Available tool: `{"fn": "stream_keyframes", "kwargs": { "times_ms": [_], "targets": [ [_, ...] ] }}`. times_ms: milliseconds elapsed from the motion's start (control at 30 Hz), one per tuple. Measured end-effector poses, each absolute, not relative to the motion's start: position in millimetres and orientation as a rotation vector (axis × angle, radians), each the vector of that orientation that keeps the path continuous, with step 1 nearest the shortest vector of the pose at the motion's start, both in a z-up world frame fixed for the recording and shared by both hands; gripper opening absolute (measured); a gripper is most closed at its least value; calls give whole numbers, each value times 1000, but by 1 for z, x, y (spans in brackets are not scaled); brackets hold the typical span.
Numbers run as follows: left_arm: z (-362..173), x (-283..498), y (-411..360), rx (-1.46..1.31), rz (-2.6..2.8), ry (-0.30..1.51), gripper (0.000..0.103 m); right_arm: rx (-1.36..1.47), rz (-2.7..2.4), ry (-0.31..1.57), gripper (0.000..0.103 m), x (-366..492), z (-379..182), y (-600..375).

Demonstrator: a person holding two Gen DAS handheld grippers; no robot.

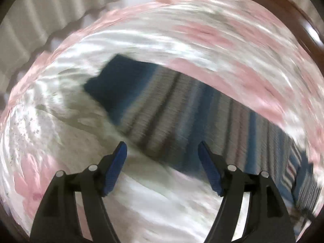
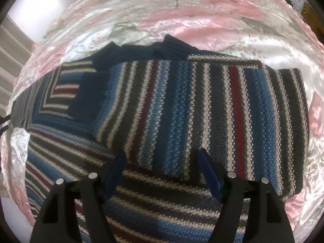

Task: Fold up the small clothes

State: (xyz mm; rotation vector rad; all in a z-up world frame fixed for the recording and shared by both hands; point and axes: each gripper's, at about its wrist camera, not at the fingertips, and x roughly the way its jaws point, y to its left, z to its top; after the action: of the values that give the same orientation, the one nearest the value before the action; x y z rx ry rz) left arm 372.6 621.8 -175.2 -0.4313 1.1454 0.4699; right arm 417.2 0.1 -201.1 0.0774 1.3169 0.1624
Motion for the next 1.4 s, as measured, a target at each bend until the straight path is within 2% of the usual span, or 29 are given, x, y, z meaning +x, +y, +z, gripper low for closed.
{"fn": "stream_keyframes", "kwargs": {
  "times_ms": [133, 333, 400, 433, 467, 500, 767, 1100, 1400],
  "targets": [
    [-186, 380, 663, -537, 473, 1113, 71, 62, 155, 1318, 75, 420, -207, -1],
    [-198, 396, 676, -611, 453, 1055, 68, 20, 154, 1319, 76, 423, -213, 3],
    [-201, 400, 675, -622, 448, 1037, 49, 9, 154, 1316, 77, 424, -215, 6],
    [-202, 403, 675, -619, 452, 1048, 44, 7, 154, 1313, 77, 424, -215, 8],
    [-205, 406, 675, -620, 453, 1054, 26, 4, 155, 1309, 78, 423, -216, 9],
    [-206, 407, 675, -625, 448, 1053, 13, 2, 156, 1306, 78, 423, -216, 9],
    [-166, 400, 630, -560, 391, 905, 12, 15, 183, 1271, 78, 405, -204, 0],
    [-114, 411, 477, -420, 113, 817, 12, 48, 165, 1226, 78, 381, -177, -44],
    [-114, 416, 323, -392, -144, 805, 12, 94, 148, 1203, 78, 369, -173, -80]
  ]
}}
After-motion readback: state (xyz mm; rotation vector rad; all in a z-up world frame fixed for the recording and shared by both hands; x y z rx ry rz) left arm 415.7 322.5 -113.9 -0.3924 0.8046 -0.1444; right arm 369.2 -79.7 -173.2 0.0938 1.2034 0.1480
